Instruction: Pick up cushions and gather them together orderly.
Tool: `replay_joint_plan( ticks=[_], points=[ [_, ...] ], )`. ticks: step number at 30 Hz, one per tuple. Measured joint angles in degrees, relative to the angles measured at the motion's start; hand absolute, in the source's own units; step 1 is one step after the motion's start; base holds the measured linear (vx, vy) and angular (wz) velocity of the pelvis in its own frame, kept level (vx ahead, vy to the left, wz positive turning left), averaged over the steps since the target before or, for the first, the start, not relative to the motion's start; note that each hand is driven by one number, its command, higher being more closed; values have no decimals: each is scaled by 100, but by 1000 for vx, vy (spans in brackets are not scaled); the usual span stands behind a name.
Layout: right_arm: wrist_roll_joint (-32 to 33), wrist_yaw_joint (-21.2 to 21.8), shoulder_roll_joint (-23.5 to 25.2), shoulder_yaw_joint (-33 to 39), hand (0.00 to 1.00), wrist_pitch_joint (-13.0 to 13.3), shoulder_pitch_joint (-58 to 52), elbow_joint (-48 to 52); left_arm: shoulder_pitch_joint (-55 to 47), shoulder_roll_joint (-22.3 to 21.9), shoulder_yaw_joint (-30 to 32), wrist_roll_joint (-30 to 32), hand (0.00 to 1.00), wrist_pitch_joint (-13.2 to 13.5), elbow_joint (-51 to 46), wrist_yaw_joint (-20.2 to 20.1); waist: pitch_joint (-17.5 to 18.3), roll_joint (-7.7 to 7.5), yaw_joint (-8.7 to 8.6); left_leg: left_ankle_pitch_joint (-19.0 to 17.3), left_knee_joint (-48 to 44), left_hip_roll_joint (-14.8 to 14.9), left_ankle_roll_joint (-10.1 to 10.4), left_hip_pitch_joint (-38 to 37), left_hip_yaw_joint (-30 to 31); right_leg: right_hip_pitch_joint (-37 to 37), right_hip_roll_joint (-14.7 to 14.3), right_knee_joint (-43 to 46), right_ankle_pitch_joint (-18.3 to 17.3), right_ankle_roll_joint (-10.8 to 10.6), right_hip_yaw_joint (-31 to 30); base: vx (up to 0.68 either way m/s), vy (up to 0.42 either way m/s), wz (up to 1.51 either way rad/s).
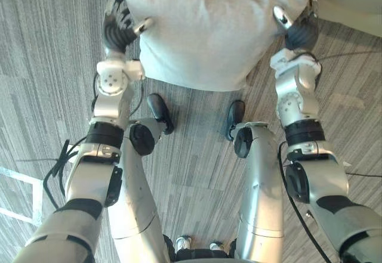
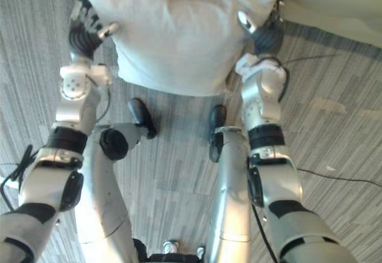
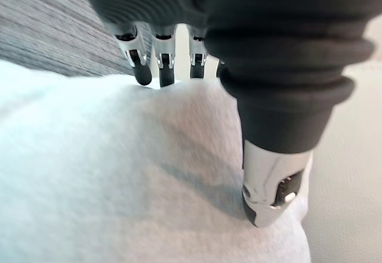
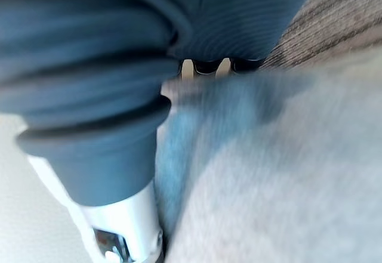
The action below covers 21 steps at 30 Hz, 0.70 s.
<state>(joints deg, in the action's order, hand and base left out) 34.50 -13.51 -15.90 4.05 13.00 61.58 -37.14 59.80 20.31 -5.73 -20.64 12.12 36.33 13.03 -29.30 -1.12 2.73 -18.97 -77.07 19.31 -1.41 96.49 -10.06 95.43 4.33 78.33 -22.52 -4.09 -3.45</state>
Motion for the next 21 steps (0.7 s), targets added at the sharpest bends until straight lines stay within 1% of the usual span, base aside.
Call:
replay_joint_plan(
  ticks=[1, 2, 3, 4, 5, 6, 8, 10, 11, 12, 14, 15, 16, 17, 18, 20, 21],
  points=[
    [56, -38, 25, -26, 100, 1, 24, 1, -2, -134, -13, -106, 100, -1, -101, 132, 0, 0, 0, 1, -10, -12, 0, -3, 2, 2, 1, 17, 2, -1, 0, 0, 0, 0],
    [107, -58, 46, -28, 100, 1, 30, 2, -2, -210, -37, -152, 100, -1, -138, 195, 0, 0, 0, 2, -15, -21, -1, -7, 4, 1, 4, 32, 2, -1, 0, -51, 28, 3],
    [220, -121, 162, -28, 100, 16, 49, 3, -3, -369, -51, -328, 100, -1, -196, 356, 2, 0, -6, 6, -19, -59, 2, -34, 9, -16, 5, 46, 9, 9, -6, -32, 12, 2],
    [222, -121, 167, -28, 100, 17, 50, 4, -3, -372, -50, -337, 100, -1, -198, 359, 2, 0, -6, 6, -19, -60, 2, -35, 10, -16, 5, 46, 9, 10, -6, -39, 19, 1],
    [323, -123, 314, -59, 100, 18, 49, 6, -21, -447, -37, -574, 100, -3, -237, 494, 3, 0, -41, 8, -10, -71, 3, -119, 15, -106, 3, 45, 11, 12, -5, 0, 0, 0],
    [342, -123, 331, -77, 100, 19, 48, 6, -32, -456, -37, -607, 100, -3, -252, 513, 3, 0, -47, 8, -8, -73, 3, -137, 16, -123, 3, 44, 11, 12, -5, 0, 0, 0],
    [435, -128, 477, -254, 100, 34, 22, 26, -270, -524, -15, -971, 100, 9, -508, 605, 14, 2, -81, 7, 34, -97, 4, -345, 22, -339, 5, 3, 8, 13, 0, 0, 0, 0],
    [446, -128, 517, -253, 100, 55, -65, 109, -453, -593, 27, -1101, 100, 49, -660, 658, 14, 2, -89, 11, 85, -86, 15, -532, 23, -530, 13, -51, 4, 8, 12, -2, 1, 3],
    [475, -127, 522, -253, 100, 93, -363, 463, -606, -674, 27, -1118, 100, 127, -765, 680, 30, -1, -79, 9, 113, -104, 20, -691, 33, -706, 35, -68, -25, -4, 21, -1, 5, 7],
    [504, -126, 537, -249, 100, 127, -480, 602, -686, -702, 27, -1123, 100, 153, -864, 680, 36, 2, -76, 5, 123, -110, 26, -749, 43, -779, 47, -80, -34, -4, 23, 1, 8, 9],
    [611, -126, 715, -200, 100, 211, -969, 1086, -1118, -867, 23, -1234, 100, 224, -1293, 681, 39, -1, -81, -28, 296, -136, 87, -1148, 39, -1197, 73, -267, -49, -5, 73, 0, 0, 0],
    [609, -111, 822, -200, 100, 324, -1324, 1343, -1433, -1008, 12, -1238, 100, 368, -1499, 680, 126, -14, -86, -19, 444, -181, 124, -1377, 31, -1421, 85, -408, -43, 3, 88, 0, 0, 0],
    [608, -110, 848, -195, 100, 346, -1420, 1432, -1511, -1050, 10, -1238, 100, 393, -1568, 679, 157, -9, -88, -15, 478, -189, 129, -1432, 29, -1483, 88, -452, -41, 5, 91, 0, 0, 0],
    [603, -109, 960, -184, 100, 388, -1748, 1793, -1774, -1175, -13, -1238, 100, 449, -1851, 678, 148, -10, -99, 10, 667, -204, 163, -1784, 10, -1841, 98, -636, -29, 17, 129, 39, -21, 0],
    [600, -108, 1023, -185, 100, 408, -1916, 1927, -1905, -1232, -47, -1236, 100, 486, -1946, 676, 149, -10, -101, 29, 770, -206, 194, -1985, 8, -2055, 97, -755, -23, 26, 158, 63, -39, 1],
    [475, -42, 1275, -194, 100, 651, -2809, 2543, -2577, -1474, -229, -1209, 100, 691, -2343, 528, 648, -17, -133, 99, 1233, -291, 276, -2429, -12, -2510, 122, -1198, 7, 57, 243, 122, -45, 8],
    [354, -20, 1360, -195, 100, 720, -3107, 2755, -2803, -1532, -314, -1199, 100, 757, -2478, 467, 644, -19, -135, 115, 1403, -295, 304, -2791, -31, -2878, 124, -1379, 15, 70, 281, 147, -41, 6]
  ],
)
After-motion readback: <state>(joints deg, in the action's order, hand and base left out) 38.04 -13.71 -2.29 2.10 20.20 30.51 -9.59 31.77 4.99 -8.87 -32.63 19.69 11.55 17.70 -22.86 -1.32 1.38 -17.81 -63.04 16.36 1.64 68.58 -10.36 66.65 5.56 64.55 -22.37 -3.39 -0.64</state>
